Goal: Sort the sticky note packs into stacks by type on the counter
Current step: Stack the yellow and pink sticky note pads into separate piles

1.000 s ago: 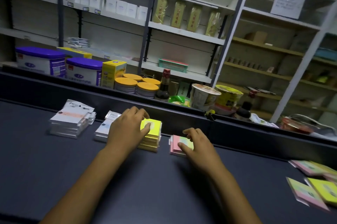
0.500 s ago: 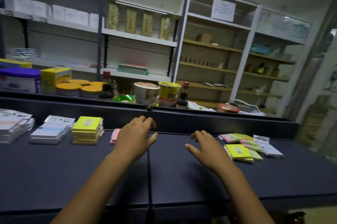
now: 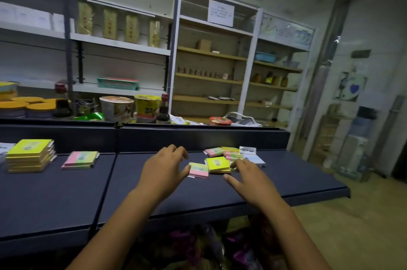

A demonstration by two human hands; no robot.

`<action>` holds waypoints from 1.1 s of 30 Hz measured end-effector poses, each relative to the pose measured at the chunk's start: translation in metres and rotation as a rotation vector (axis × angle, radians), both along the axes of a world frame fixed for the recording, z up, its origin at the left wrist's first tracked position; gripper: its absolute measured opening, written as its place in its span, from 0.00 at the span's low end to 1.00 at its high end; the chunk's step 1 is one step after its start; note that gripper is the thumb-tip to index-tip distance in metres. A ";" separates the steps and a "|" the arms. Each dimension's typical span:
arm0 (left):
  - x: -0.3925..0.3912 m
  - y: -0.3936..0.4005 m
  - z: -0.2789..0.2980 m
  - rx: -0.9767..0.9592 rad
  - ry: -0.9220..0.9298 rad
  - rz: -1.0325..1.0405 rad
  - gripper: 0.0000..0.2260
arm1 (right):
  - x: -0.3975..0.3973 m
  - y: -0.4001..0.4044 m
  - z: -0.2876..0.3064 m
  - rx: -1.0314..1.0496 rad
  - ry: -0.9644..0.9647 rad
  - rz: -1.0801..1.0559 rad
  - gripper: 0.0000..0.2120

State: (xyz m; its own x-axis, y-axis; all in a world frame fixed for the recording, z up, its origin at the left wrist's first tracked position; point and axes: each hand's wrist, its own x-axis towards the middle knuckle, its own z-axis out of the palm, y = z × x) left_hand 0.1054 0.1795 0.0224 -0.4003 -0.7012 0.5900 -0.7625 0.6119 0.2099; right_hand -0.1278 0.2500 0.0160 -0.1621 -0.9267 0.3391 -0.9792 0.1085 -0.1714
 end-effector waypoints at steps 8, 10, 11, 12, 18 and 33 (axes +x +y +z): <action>-0.046 -0.009 0.004 -0.010 0.010 -0.038 0.14 | -0.042 -0.003 0.001 -0.057 -0.026 -0.014 0.19; -0.054 -0.020 0.000 0.004 0.005 -0.042 0.14 | -0.048 -0.014 -0.002 -0.055 -0.030 -0.009 0.18; -0.057 -0.026 -0.003 0.015 0.001 -0.042 0.14 | -0.051 -0.020 -0.003 -0.054 -0.028 -0.008 0.18; -0.060 -0.034 -0.005 0.026 -0.002 -0.043 0.14 | -0.055 -0.027 -0.004 -0.052 -0.028 -0.007 0.18; -0.083 -0.091 -0.016 0.089 -0.003 -0.042 0.15 | -0.081 -0.075 -0.006 -0.028 -0.001 -0.031 0.19; -0.159 -0.178 -0.041 0.258 -0.043 0.071 0.15 | -0.150 -0.163 -0.012 0.001 -0.026 -0.002 0.18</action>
State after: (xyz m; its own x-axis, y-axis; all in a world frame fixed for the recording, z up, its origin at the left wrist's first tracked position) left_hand -0.0540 0.0015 -0.0188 -0.3657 -0.8534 0.3714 -0.8133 0.4870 0.3183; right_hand -0.2776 0.0874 0.0042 -0.1723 -0.9269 0.3334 -0.9742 0.1102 -0.1969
